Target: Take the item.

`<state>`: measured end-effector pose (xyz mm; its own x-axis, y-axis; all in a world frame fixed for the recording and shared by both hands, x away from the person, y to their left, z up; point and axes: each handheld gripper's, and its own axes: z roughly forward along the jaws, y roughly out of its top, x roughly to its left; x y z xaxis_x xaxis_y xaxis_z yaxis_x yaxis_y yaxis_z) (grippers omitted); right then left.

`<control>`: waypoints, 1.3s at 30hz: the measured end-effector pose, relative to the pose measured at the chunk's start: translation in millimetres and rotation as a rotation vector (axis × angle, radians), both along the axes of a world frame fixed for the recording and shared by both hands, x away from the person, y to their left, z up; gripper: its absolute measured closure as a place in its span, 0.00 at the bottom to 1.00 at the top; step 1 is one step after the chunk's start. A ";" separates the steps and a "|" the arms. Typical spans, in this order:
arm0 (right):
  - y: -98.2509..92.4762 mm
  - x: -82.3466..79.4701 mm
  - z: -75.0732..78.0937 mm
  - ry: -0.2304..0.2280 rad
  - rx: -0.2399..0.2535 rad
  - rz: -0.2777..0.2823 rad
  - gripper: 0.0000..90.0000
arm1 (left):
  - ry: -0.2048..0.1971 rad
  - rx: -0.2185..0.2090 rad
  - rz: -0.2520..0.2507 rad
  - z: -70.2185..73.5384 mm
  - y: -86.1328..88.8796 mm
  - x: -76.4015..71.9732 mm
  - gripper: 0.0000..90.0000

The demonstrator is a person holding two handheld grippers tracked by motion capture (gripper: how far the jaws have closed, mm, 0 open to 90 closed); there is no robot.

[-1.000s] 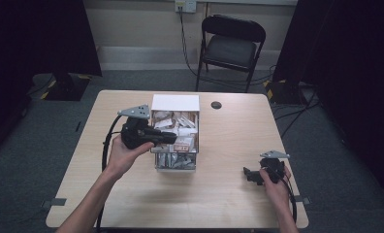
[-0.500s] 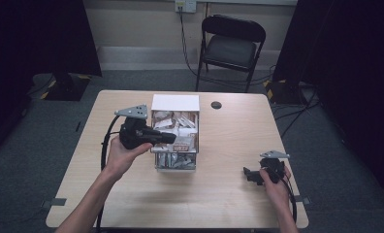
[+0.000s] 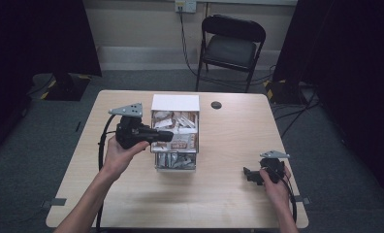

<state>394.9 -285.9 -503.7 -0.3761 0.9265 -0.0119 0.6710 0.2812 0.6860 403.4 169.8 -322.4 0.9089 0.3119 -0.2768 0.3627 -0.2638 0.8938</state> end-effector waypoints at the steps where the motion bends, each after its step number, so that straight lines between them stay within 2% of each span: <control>1: 0.0 0.0 0.0 0.000 0.000 0.000 0.00 | -0.004 -0.005 0.010 0.9 1.2 -0.5 1.00; 7: 0.0 0.0 0.0 0.000 0.000 0.000 0.00 | -0.019 -0.037 0.031 4.0 6.3 -2.5 1.00; 9: 0.0 0.0 0.0 0.000 0.000 0.000 0.00 | -0.035 -0.037 0.058 5.0 7.4 -4.0 1.00; 16: 0.0 0.0 0.0 0.000 0.000 0.000 0.00 | -0.052 -0.070 0.092 7.6 13.2 -6.3 1.00; 19: 0.0 0.0 0.0 0.000 0.000 0.000 0.00 | -0.080 -0.084 0.141 6.2 15.7 -9.0 1.00; 24: 0.0 0.0 0.0 0.000 0.000 0.000 0.00 | -0.071 -0.095 0.144 7.0 18.8 -8.8 1.00; 39: 0.0 0.0 0.0 0.000 0.000 0.000 0.00 | -0.085 -0.106 0.148 16.0 30.0 -13.2 1.00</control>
